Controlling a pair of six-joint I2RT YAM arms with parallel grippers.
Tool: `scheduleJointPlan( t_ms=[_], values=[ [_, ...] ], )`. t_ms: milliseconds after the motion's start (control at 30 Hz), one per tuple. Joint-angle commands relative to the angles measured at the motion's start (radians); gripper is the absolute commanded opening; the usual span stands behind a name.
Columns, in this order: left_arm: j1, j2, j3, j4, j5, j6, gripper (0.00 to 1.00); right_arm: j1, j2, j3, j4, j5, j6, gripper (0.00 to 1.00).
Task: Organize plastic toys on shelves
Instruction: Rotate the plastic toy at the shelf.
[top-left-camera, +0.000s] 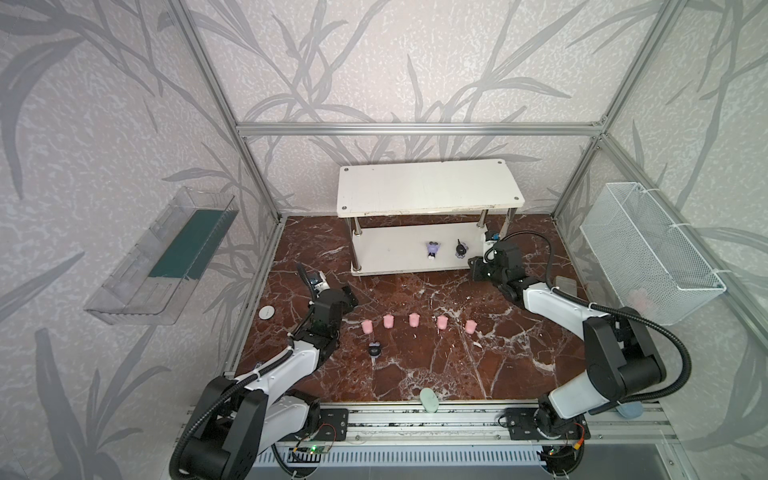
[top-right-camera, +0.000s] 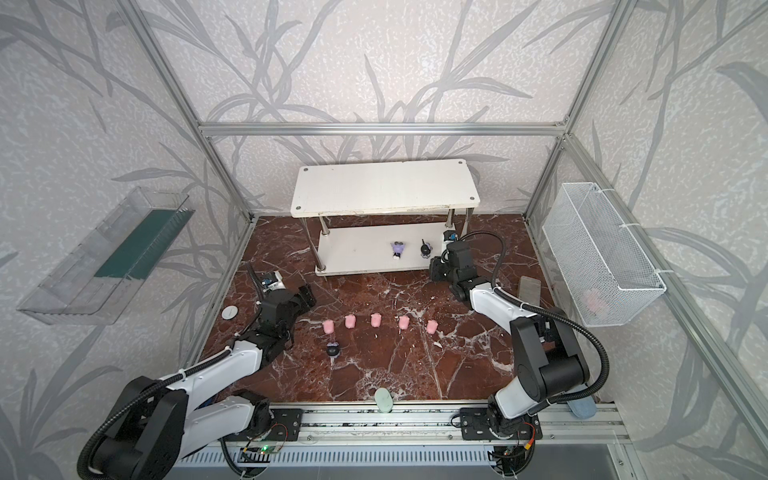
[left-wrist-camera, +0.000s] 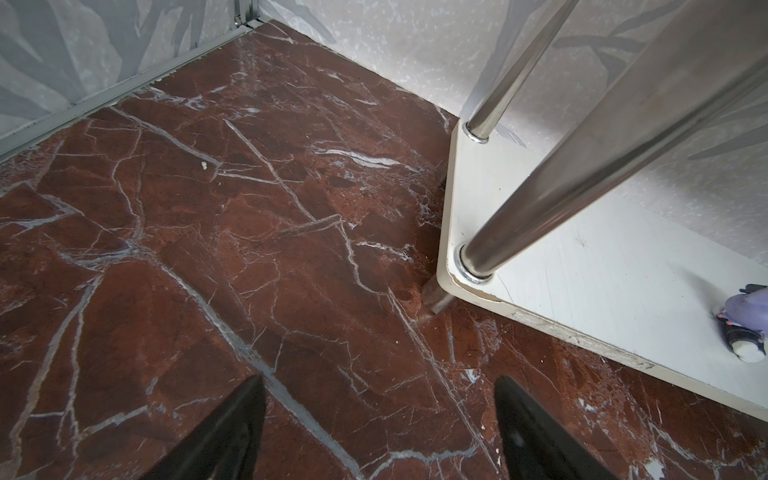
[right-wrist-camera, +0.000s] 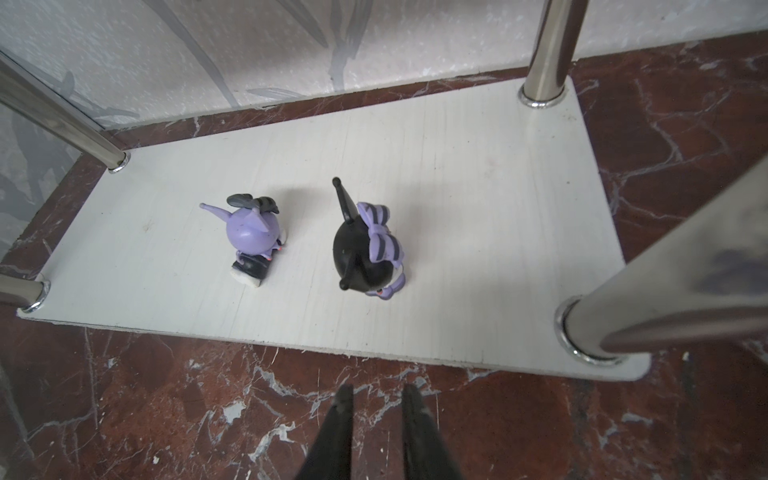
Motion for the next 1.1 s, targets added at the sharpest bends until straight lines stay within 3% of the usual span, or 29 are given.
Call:
scheduleJointPlan(
  t_ms=[0, 167, 1067],
  values=[
    [0.004, 0.016, -0.013, 0.022, 0.001, -0.020, 0.84, -0.002, -0.016, 0.003, 0.043, -0.023, 0.018, 0.33],
    [0.004, 0.017, -0.015, 0.023, -0.002, -0.020, 0.84, -0.002, 0.019, 0.025, 0.045, -0.042, 0.021, 0.38],
    [0.005, 0.033, -0.010, 0.029, -0.009, -0.016, 0.84, 0.016, 0.200, 0.180, -0.008, -0.003, -0.018, 0.39]
  ],
)
